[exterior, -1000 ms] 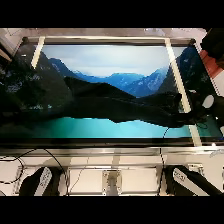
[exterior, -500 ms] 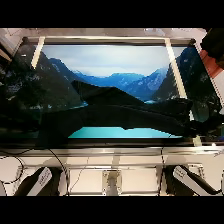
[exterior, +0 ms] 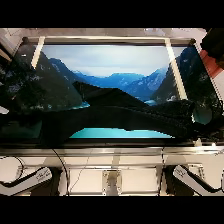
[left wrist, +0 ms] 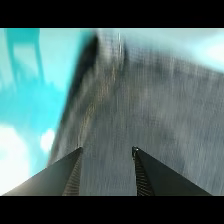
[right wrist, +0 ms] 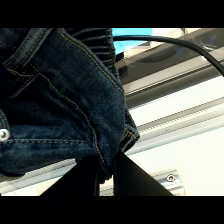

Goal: Fold the clothes and pants, and hang the long-sleeved shirts on hangers.

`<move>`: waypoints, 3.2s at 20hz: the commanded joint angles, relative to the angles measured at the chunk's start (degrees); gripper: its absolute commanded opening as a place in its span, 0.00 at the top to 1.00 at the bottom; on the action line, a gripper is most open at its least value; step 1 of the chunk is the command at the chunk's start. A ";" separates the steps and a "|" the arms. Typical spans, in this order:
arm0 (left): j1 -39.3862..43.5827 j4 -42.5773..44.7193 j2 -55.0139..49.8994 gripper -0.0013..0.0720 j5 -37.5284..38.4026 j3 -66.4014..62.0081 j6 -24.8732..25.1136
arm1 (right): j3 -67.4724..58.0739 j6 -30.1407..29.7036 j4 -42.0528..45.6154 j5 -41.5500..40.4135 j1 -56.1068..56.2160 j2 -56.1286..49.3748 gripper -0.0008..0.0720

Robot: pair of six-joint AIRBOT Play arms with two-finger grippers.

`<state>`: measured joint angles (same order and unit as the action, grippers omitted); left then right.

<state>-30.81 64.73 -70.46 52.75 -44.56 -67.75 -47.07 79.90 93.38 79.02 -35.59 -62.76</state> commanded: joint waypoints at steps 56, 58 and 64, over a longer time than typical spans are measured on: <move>-2.86 -18.95 -16.90 0.95 44.44 -46.18 11.50 | -30.32 -4.52 -8.15 5.97 6.99 -13.97 0.96; -3.02 -18.08 -15.63 0.95 44.65 -39.15 13.40 | -23.06 -4.52 -3.28 3.87 6.82 -11.41 0.96; -5.42 -7.21 -8.26 0.95 44.00 -20.44 18.23 | -6.93 -2.78 1.60 0.87 -1.46 -4.35 0.96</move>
<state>-35.05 51.83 -81.80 96.84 -72.84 -51.96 -60.84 76.01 90.83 80.79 -33.19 -69.91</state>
